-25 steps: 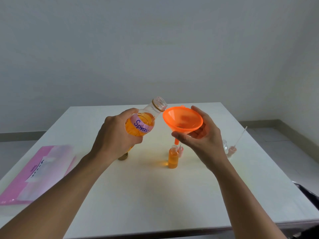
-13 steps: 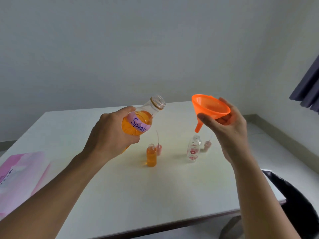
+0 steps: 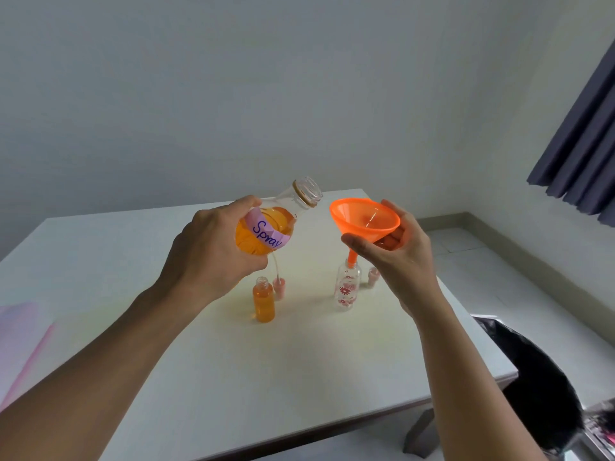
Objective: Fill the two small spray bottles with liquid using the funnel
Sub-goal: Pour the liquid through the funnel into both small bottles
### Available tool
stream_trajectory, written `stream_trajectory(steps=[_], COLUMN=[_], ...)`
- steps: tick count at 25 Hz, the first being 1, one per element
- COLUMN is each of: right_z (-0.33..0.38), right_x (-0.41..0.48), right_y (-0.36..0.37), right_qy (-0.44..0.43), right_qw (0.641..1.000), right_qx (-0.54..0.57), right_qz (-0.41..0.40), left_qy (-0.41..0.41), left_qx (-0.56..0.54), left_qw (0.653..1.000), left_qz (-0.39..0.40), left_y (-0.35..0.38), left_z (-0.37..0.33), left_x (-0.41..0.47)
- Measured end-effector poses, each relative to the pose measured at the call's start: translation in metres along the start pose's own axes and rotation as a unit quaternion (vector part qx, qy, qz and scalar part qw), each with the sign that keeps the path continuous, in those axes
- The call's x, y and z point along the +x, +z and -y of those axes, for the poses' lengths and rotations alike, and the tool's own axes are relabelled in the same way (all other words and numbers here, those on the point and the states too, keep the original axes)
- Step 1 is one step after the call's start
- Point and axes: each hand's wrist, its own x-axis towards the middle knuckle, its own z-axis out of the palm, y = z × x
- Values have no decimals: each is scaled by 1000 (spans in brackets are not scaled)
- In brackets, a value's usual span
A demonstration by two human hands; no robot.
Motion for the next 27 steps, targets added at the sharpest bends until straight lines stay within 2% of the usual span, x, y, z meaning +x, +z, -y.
stream_trajectory(steps=[11,27], right_z=[-4,-1], right_x=[-17,-20], right_y=[1,1], right_qy=[-27,-32], right_qw=[999,998], right_qx=[-26,-31], right_qz=[29,36], left_qy=[91,163], left_qx=[163,217], left_qw=[982,961], left_qz=[-3,-50], left_y=[4,5], left_z=[-11,-20], left_x=[28,42])
